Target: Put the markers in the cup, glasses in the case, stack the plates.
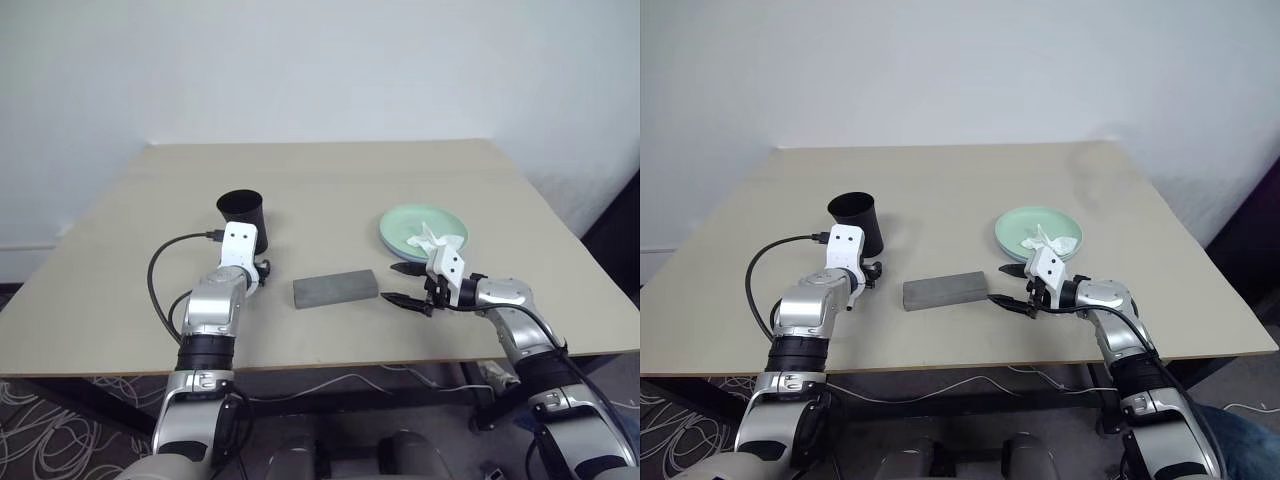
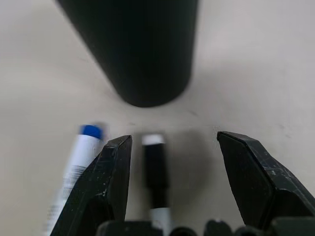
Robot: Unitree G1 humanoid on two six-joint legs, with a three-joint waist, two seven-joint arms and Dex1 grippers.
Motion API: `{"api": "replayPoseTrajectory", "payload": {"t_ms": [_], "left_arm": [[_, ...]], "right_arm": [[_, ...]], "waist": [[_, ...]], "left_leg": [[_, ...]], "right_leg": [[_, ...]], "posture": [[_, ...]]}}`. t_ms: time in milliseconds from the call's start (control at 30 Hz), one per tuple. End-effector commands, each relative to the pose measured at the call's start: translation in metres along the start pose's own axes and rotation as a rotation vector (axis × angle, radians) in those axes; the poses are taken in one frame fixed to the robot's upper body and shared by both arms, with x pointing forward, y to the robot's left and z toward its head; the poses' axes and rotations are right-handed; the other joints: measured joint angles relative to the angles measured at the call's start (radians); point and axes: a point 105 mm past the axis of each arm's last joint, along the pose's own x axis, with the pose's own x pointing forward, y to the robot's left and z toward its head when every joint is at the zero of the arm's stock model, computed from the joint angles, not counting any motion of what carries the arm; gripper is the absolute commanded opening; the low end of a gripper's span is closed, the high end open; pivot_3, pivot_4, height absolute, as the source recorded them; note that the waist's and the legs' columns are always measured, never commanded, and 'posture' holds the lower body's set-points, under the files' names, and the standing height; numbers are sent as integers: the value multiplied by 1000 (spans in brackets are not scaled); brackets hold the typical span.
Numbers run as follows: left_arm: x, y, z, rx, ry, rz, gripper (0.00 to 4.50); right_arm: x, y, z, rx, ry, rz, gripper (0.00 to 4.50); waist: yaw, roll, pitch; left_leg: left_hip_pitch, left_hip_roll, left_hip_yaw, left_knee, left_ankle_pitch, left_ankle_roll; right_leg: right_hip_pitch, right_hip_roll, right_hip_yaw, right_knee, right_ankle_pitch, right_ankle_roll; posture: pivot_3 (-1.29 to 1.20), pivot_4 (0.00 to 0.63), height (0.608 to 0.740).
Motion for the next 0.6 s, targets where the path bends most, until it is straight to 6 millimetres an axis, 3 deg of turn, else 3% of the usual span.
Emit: {"api": "replayPoseTrajectory", "payload": {"t_ms": [33, 100, 200, 433, 600], "left_arm": [[-2, 2, 14, -9, -24, 11, 2967], [-2, 3, 13, -14, -16, 17, 2967], [-1, 3, 13, -27, -19, 15, 2371], [-7, -16, 24, -20, -85, -81, 116], [-28, -47, 61, 177, -315, -263, 119]], "right_arm": [[-7, -7, 14, -38, -34, -40, 3361], [-9, -7, 13, -37, -30, -45, 3361], [-9, -7, 13, -36, -27, -48, 3361], [-6, -9, 14, -37, -24, -46, 3361], [-2, -10, 15, -42, -26, -39, 3361]], "waist": [[0, 0, 0], [0, 0, 0], [0, 0, 0], [1, 0, 0], [2, -1, 0]], "left_leg": [[0, 0, 0, 0, 0, 0], [0, 0, 0, 0, 0, 0], [0, 0, 0, -1, 0, 0], [0, 0, 0, -1, 0, 0], [0, 0, 0, -2, 0, 0]], "right_leg": [[0, 0, 0, 0, 0, 0], [0, 0, 0, 0, 0, 0], [-1, 0, 0, 0, 0, 0], [-2, 0, 0, 0, 0, 0], [-2, -1, 0, -2, 0, 0]], "posture": [[0, 0, 740], [0, 0, 740], [0, 0, 740], [0, 0, 740], [0, 0, 740]]}}
